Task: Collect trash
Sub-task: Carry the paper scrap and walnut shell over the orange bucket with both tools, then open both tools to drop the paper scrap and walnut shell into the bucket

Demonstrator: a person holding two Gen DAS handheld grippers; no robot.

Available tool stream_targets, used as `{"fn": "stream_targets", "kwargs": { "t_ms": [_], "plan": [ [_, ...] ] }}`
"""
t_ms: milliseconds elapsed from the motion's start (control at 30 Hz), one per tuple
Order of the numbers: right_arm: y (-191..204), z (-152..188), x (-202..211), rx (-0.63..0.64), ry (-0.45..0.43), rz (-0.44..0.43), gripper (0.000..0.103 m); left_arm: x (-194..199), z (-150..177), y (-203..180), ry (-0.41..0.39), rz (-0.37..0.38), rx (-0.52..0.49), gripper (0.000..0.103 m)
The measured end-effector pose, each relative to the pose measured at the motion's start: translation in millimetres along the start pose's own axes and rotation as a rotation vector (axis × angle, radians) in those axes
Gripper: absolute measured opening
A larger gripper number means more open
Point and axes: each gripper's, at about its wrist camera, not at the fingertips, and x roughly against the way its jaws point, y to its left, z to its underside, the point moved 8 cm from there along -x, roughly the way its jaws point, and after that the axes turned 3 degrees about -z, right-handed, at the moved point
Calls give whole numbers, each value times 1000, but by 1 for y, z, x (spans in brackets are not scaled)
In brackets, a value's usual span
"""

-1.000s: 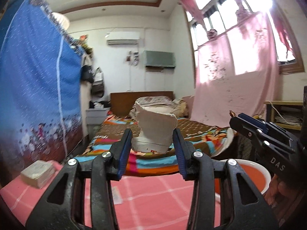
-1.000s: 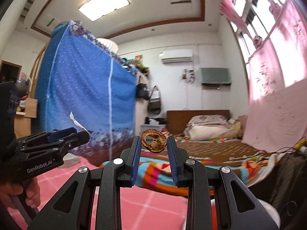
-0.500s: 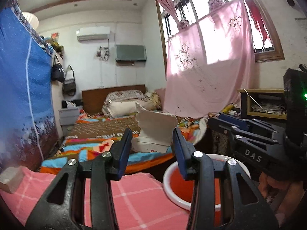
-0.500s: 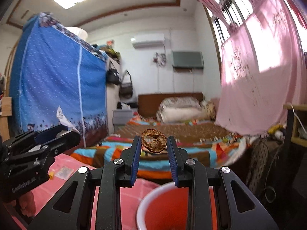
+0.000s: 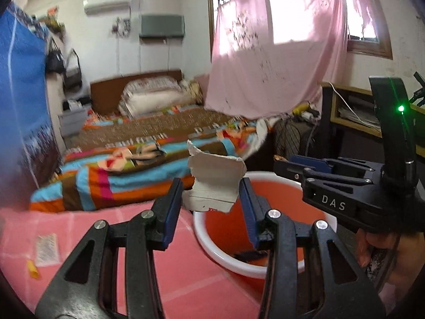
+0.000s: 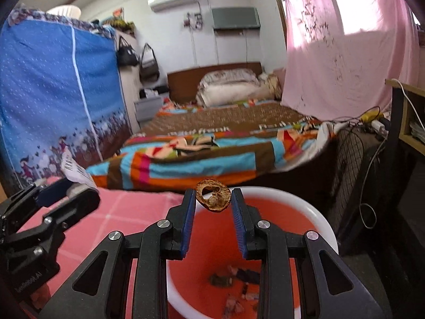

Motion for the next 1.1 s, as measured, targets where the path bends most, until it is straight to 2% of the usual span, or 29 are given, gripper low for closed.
{"fn": "stream_targets", "kwargs": {
  "t_ms": [233,533,900,1100],
  "plan": [
    [-10,12,-9,5,72,9,26,-29,18,-4,136,42,53,61],
    [-24,21,-18,-5,139,25,26,-54,41,-16,278,76,67,61],
    [-33,26,-22,-23,184,38,26,-66,50,-24,346,107,98,62],
    [-38,30,-25,-29,203,46,27,-66,49,-25,345,121,122,72]
  ]
}}
